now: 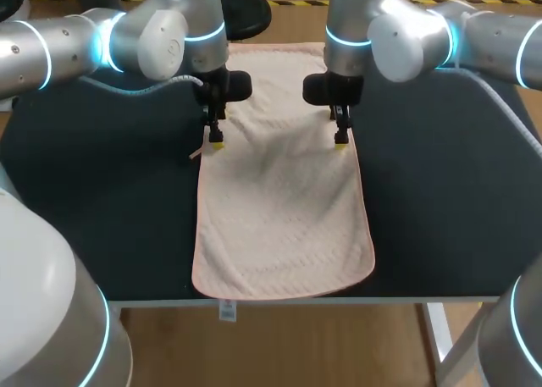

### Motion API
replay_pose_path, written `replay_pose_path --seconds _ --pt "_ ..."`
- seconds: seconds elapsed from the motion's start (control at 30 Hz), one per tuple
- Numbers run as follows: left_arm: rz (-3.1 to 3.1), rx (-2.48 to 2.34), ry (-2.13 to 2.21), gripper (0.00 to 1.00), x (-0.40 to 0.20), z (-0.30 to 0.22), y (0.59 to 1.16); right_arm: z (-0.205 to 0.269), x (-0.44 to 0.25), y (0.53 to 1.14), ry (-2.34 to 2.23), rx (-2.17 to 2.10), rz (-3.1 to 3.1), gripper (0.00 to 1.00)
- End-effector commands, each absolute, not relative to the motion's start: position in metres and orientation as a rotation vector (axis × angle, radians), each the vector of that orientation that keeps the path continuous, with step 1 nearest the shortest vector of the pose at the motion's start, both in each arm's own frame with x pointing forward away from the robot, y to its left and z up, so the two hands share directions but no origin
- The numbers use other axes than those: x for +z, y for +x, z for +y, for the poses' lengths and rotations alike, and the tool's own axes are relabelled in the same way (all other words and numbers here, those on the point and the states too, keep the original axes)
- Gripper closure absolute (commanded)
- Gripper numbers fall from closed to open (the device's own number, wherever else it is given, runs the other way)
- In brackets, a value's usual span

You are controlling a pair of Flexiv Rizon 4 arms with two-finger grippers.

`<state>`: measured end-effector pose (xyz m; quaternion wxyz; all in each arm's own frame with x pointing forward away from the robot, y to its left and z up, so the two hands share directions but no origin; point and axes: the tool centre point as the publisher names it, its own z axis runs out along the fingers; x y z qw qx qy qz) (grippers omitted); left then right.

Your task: Fold the towel

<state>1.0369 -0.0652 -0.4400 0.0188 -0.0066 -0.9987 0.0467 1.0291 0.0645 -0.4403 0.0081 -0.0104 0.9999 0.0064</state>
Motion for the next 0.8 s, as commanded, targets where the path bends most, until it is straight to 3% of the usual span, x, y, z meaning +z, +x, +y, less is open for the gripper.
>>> replay_pose_path --seconds 0.03,0.8 --pt "-3.095 0.152 -0.027 1.0 -0.449 -0.067 1.038 0.063 -0.44 1.029 -0.027 0.014 3.12 0.99" --pt "-3.162 0.205 -0.027 1.0 -0.416 -0.063 1.026 0.054 -0.426 1.021 0.013 0.049 3.068 1.0"
